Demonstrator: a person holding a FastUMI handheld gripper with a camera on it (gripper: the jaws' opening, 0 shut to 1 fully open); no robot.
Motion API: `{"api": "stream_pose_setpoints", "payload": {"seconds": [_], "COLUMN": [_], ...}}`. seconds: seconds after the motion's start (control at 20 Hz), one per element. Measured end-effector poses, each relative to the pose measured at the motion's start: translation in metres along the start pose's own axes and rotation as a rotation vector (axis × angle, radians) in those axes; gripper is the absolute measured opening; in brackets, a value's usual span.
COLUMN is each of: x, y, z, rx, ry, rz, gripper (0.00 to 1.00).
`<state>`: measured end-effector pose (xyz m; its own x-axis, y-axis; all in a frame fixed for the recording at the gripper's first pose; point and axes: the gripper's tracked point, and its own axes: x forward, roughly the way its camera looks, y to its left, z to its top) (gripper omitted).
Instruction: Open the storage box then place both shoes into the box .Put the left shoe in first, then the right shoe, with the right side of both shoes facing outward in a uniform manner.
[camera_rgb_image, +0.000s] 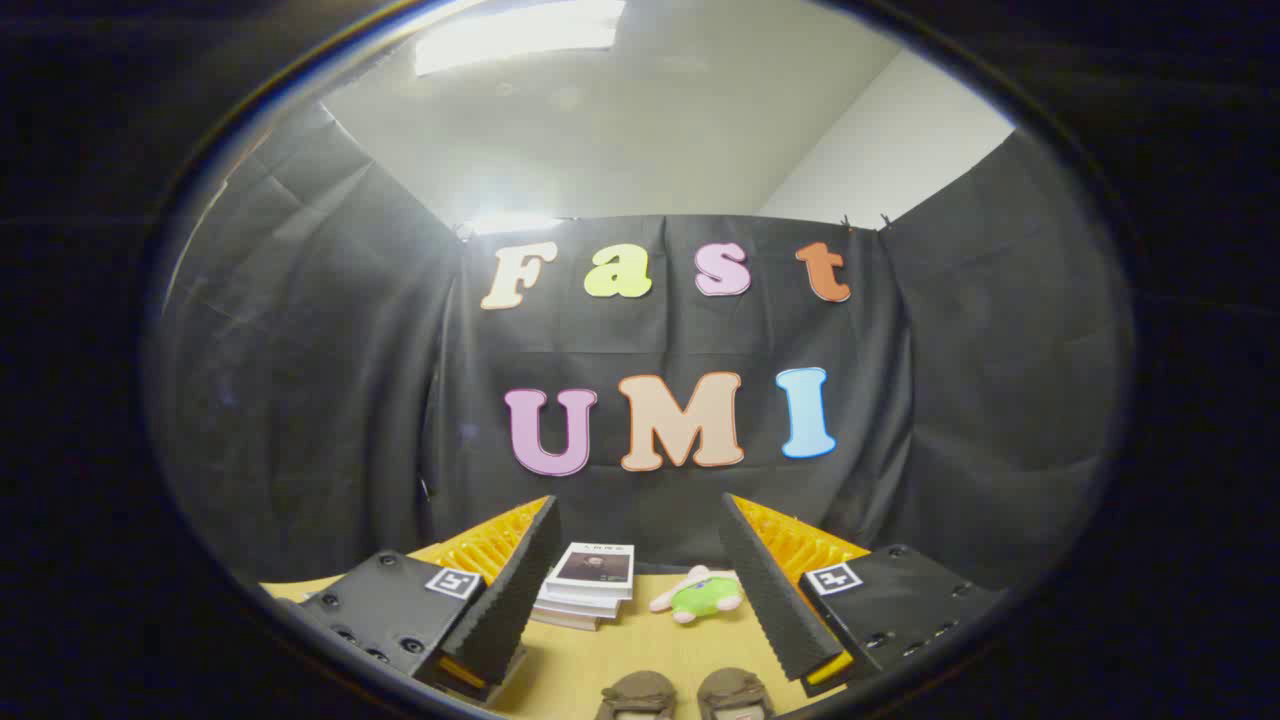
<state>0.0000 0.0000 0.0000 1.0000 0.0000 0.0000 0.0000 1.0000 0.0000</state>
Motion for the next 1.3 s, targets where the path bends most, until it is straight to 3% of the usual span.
{"api": "stream_pose_setpoints", "payload": {"seconds": [0.8, 1.3], "x": [0.011, 0.016], "y": [-0.006, -0.007], "z": [0.002, -0.005], "rx": [-0.053, -0.012], "ry": [-0.009, 0.007], "rz": [0.022, 0.022], "gripper": [1.0, 1.0]}}
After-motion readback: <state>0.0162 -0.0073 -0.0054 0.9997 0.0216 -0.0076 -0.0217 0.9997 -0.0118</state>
